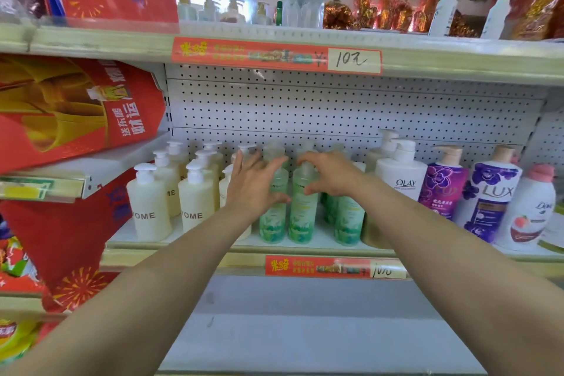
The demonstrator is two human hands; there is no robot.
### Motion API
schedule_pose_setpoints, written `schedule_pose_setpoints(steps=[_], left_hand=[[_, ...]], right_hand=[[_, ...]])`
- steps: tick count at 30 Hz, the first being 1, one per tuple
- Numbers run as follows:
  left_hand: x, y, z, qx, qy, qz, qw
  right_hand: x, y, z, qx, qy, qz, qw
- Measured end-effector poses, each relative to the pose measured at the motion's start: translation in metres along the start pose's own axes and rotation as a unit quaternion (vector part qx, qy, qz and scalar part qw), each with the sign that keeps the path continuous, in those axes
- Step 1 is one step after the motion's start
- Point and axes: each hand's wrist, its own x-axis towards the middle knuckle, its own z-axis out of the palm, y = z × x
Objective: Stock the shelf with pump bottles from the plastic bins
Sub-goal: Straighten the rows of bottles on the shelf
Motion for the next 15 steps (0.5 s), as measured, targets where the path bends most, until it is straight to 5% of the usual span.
schedule_pose_setpoints(steps=[15], left_hand=[[-0.002,0.001,0.006,-0.007,0.009,-0.024,1.000]], right_hand=[[-0.001,0.010,-0.011,-0.002,-0.042,-0.012,0.999]])
